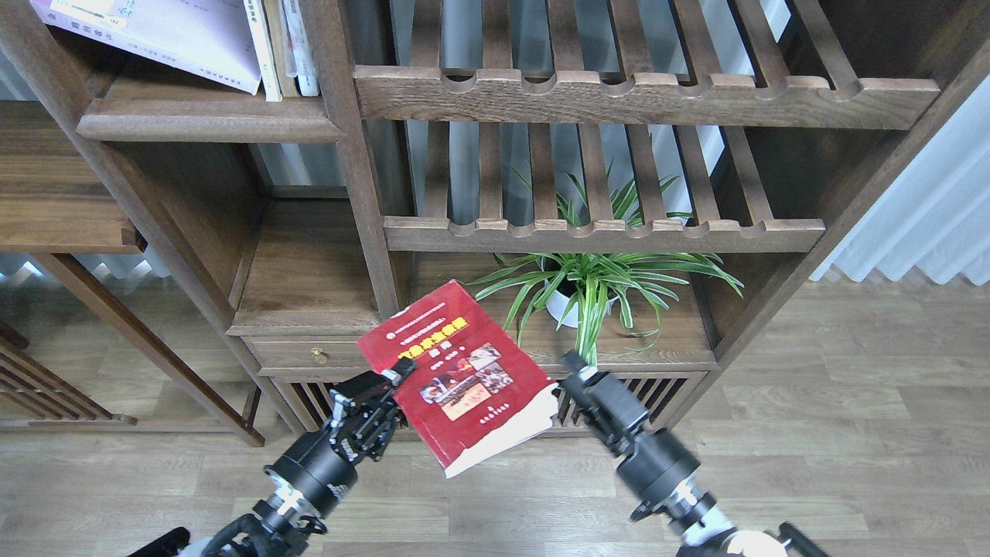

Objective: Organize books on shelf
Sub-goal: 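Lift the red book with the left gripper up to the upper shelf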

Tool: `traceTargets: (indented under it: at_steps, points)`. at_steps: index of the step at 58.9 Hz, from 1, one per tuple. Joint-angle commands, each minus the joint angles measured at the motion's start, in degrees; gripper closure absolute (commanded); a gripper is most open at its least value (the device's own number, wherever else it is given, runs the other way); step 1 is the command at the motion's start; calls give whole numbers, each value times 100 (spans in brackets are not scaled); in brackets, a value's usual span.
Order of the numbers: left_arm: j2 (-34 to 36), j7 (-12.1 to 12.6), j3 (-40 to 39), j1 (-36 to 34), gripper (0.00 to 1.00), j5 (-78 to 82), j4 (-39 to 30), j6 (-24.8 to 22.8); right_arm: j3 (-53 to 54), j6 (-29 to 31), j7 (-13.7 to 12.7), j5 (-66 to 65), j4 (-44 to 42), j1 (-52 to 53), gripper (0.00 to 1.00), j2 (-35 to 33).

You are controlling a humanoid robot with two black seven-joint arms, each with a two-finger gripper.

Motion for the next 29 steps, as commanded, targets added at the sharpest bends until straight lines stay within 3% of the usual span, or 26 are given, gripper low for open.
traceTargets:
  at_steps: [1, 6, 17, 29]
  points:
    - [46, -2, -614, 304, 94, 1046, -185, -1, -60, -3, -27, 17, 97, 17, 3, 16]
    - [151, 7, -983, 480, 94, 1529, -519, -1, -78, -3, -27, 17, 106, -9, 3, 86]
    - [679, 51, -1634, 542, 94, 2206, -519, -1, -140, -3, -18, 17, 97, -1, 3, 147]
    - [793, 112, -2495, 533, 95, 2927, -528, -1, -157, -3, -18, 8, 79, 43, 3, 306]
